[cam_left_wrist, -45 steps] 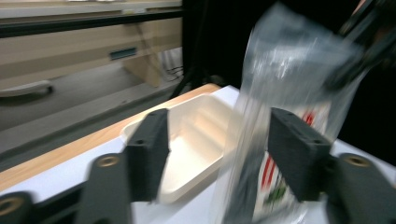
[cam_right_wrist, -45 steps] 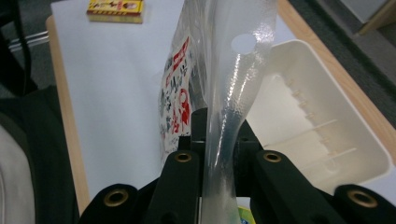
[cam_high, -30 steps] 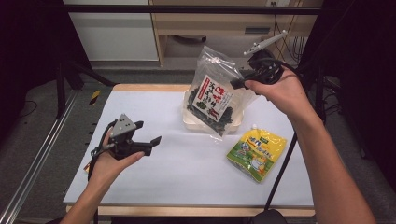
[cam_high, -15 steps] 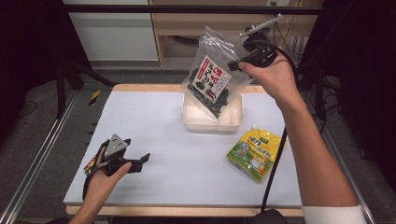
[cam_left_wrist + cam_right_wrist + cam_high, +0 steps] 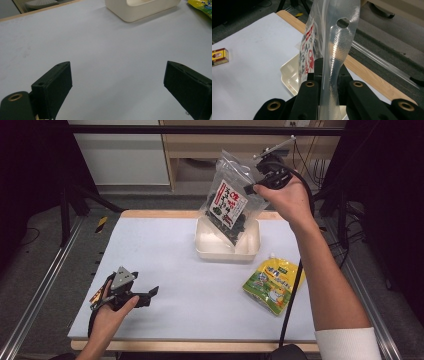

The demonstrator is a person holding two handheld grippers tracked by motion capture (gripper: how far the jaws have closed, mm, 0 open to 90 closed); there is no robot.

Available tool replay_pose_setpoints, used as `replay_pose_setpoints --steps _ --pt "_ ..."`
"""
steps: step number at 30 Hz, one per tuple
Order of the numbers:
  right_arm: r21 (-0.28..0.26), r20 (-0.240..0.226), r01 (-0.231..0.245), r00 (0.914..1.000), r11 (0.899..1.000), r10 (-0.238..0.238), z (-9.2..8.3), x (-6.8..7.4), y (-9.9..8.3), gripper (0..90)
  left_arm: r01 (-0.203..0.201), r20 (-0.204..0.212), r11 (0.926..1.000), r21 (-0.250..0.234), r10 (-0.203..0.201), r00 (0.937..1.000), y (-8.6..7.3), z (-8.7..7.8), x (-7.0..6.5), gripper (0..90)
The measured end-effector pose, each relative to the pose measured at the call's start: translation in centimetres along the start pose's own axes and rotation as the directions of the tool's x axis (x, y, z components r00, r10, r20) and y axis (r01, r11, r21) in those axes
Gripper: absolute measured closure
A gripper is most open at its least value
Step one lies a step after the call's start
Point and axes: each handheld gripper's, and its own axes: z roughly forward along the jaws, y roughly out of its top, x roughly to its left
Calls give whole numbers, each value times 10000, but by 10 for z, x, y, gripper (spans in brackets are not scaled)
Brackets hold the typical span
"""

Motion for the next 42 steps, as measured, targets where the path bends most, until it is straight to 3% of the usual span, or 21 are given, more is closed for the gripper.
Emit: replay_pose_setpoints --steps 15,28,42 --pt "365 -246 -406 9988 9985 415 37 -15 -4 833 94 175 9999 89 -95 9998 -1 1 1 78" --pt "432 -759 -1003 9917 9940 1034 58 -24 -15 829 136 258 9999 92 -139 9996 -1 3 0 77" --pt "1050 -981 -1041 9886 9890 1144 97 -13 -31 816 113 292 9999 82 -116 9995 0 3 0 77"
